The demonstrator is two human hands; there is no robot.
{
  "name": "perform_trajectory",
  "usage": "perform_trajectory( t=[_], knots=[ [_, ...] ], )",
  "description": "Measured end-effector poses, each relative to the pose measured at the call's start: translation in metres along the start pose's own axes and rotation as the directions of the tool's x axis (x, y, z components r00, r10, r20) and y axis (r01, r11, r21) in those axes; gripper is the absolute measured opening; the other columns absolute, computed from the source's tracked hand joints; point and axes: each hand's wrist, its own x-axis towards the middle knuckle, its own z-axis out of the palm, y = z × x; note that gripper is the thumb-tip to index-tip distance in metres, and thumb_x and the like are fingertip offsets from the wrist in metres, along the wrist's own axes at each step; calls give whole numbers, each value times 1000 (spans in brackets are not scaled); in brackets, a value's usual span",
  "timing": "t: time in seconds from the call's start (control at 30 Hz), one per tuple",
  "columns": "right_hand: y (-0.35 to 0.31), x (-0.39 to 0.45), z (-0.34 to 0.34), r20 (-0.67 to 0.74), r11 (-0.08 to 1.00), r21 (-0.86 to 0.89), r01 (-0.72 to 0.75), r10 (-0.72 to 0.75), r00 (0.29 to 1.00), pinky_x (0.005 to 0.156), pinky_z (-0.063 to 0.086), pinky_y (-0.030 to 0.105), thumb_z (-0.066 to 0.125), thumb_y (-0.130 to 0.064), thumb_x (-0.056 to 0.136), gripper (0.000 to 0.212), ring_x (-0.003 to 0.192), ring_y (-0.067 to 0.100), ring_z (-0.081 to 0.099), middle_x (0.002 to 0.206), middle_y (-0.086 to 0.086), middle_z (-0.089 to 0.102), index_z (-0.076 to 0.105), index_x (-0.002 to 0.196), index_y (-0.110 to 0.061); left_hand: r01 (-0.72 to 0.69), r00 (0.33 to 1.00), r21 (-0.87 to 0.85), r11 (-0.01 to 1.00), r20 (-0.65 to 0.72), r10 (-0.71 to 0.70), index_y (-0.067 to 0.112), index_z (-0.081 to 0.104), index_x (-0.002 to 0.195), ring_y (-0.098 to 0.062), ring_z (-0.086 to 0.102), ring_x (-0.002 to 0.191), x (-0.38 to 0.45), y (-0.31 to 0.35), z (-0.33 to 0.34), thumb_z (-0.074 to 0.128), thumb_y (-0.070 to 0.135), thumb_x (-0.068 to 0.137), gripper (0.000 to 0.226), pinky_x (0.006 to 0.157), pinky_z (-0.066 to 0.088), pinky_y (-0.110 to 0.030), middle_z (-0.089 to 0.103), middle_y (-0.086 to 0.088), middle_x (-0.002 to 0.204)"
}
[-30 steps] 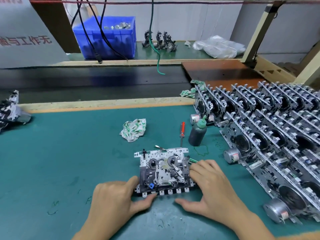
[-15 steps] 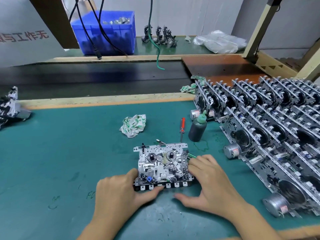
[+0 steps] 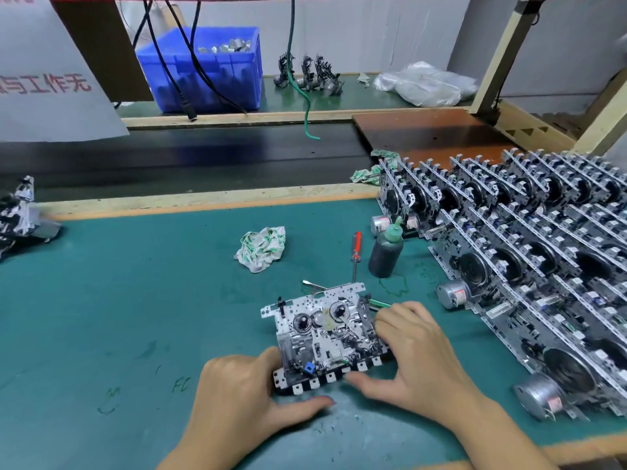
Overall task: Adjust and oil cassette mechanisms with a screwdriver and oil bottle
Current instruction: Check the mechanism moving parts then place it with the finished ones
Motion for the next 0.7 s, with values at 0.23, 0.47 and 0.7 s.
perform_trajectory(
  t=[0.23,0.47,0.7],
  knots=[
    [-1,3,-2,27,999,14,33,-34,999,70,36,28,50,-66,81,55,59,17,44,62,-5,47,47,57,-16,89,996,23,996,30,-90,23,44,49,-13,41,27,0,-1,-2,49,83,53,60,36,31,-15,36,3,30],
    [-12,8,-16,145,869,448,-211,162,976,64,38,32,49,-56,83,48,63,16,41,62,-1,44,43,60,-14,135,985,-190,973,-84,-153,19,43,49,-17,31,40,6,-2,-18,36,84,75,70,40,24,-16,36,-1,39],
    [-15,41,-25,494,453,661,-598,337,801,52,32,13,53,-67,73,63,41,12,39,39,2,44,46,36,-17,289,914,-507,812,-108,-392,12,46,53,-4,28,36,18,-8,-10,31,67,86,65,44,26,-22,33,-1,36]
  ],
)
